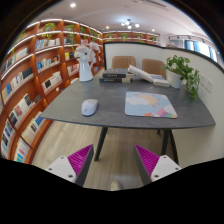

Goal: Arrange mouse

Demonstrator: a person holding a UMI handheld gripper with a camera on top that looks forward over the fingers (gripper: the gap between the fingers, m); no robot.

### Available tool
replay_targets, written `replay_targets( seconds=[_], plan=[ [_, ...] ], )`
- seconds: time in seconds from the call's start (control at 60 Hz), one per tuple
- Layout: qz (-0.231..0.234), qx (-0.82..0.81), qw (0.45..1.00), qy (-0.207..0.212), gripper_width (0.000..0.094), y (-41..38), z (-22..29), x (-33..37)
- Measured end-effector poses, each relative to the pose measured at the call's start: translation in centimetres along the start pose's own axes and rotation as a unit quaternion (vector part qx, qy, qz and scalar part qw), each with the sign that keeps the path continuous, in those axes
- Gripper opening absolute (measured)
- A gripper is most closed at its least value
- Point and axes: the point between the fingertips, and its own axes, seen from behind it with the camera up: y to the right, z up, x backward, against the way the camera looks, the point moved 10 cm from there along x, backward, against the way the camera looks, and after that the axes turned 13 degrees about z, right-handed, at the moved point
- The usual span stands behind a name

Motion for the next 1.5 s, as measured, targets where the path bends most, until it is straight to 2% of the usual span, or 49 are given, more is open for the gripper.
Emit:
replay_targets(
  seconds=[0.2, 0.4, 0.517, 0.6, 0.633, 0.667, 0.767, 0.917, 1.15, 1.183, 1.3, 1.5],
  plan=[
    [0.028, 0.0, 0.999, -0.028, 0.0813, -3.8, 2.5, -9.5],
    [0.032, 0.001, 0.999, -0.011, 0.0807, -5.6, 8.7, -17.5],
    [0.024, 0.001, 1.0, -0.019, 0.0805, -5.7, 11.4, -21.4],
    [0.013, -0.002, 1.0, -0.026, 0.0765, -5.3, 12.5, -23.6],
    [0.008, -0.004, 0.999, -0.031, 0.0704, -5.3, 12.6, -24.3],
    [0.007, -0.003, 0.999, -0.038, 0.0559, -5.3, 12.6, -24.8],
    [0.012, -0.013, 0.999, -0.041, 0.0536, -4.9, 13.1, -25.2],
    [0.008, -0.022, 0.998, -0.056, 0.0384, -4.8, 13.2, -25.2],
    [0.034, -0.01, 0.996, -0.085, 0.0369, -4.4, 15.1, -23.8],
    [0.035, -0.007, 0.996, -0.077, 0.0369, -4.3, 16.4, -22.7],
    [0.039, 0.009, 0.999, -0.005, 0.0369, -3.2, 24.2, -17.9],
    [-0.019, 0.048, 0.993, 0.11, 0.0367, 3.4, 35.8, -8.5]
  ],
)
